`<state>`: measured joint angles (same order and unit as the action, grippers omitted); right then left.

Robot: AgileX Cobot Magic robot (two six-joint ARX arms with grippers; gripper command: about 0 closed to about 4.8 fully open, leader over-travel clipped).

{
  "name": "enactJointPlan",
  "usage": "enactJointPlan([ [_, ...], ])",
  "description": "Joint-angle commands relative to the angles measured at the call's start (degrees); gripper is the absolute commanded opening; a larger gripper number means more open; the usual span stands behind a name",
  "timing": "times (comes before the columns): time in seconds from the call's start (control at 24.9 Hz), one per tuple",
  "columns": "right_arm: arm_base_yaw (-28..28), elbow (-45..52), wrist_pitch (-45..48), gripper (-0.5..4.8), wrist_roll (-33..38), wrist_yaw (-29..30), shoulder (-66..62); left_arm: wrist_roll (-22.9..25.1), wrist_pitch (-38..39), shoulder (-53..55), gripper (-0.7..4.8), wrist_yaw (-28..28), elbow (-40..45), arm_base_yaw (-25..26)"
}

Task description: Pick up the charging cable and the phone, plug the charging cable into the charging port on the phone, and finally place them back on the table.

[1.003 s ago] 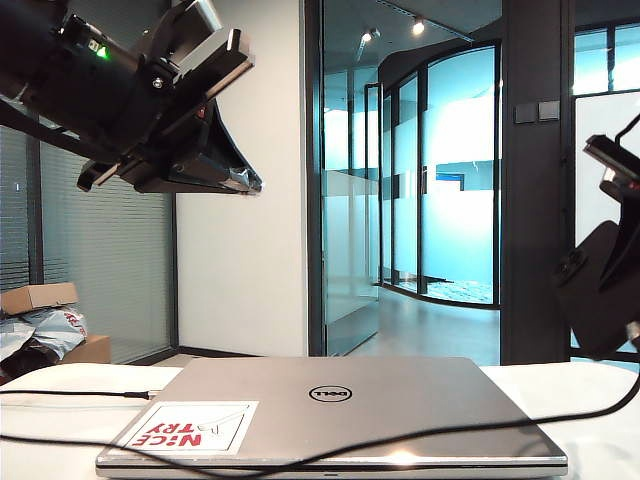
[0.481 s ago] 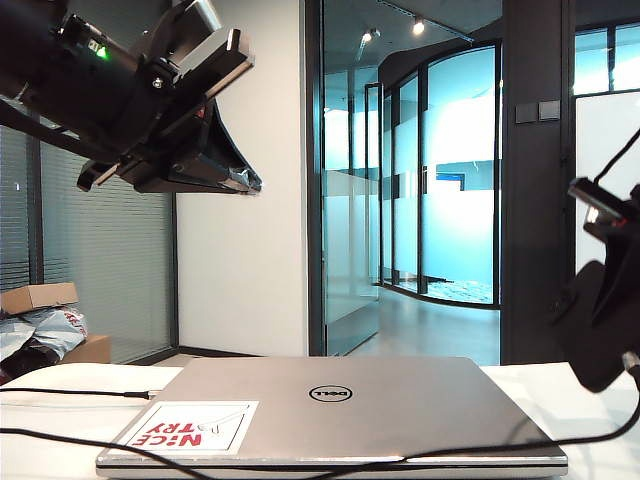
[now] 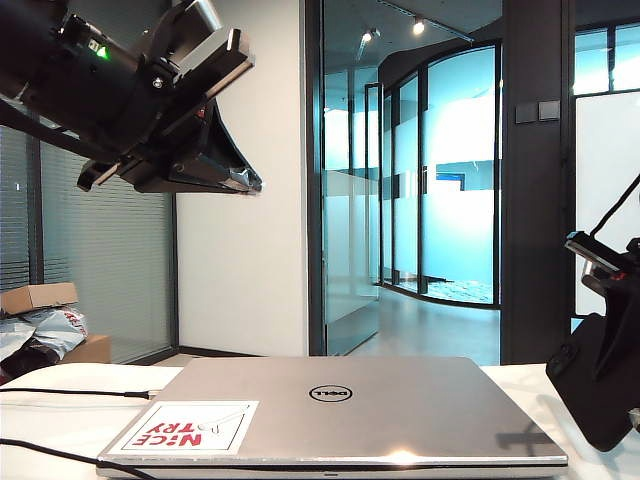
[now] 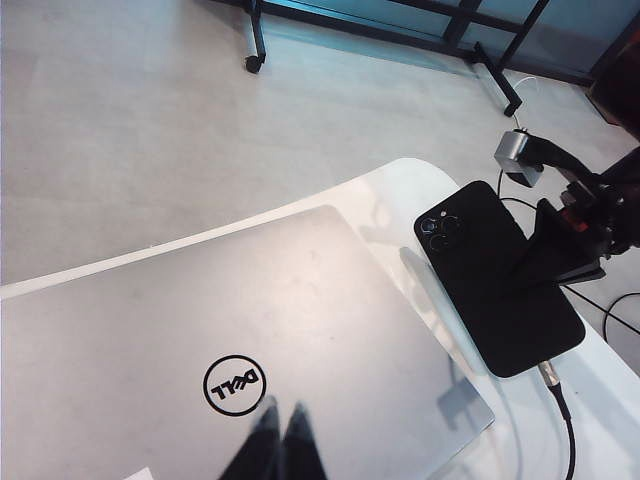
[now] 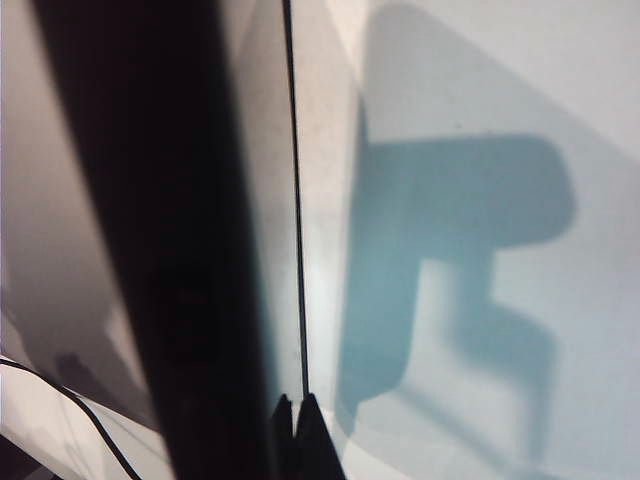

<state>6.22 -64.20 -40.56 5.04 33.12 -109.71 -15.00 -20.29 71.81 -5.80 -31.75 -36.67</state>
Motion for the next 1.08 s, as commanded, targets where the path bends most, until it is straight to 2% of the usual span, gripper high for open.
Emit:
enactJointPlan([
  [0.04, -0.07, -0.33, 0.52, -0.06, -0.42, 0.04, 0.26, 0.22, -0.48, -0.17, -0.06, -0.07, -0.42, -0.13],
  [0.24, -0.07, -0.33, 0.39, -0.06, -0.42, -3.67, 0.26, 0.22, -0.46, -0.17, -0.06, -0.07, -0.42, -0.13],
  [1.08, -0.39, -0.33, -0.13, -0.05, -0.79, -5.18, 0.24, 0.13, -0.46, -0.17, -0.06, -0.07, -0.42, -0.22],
])
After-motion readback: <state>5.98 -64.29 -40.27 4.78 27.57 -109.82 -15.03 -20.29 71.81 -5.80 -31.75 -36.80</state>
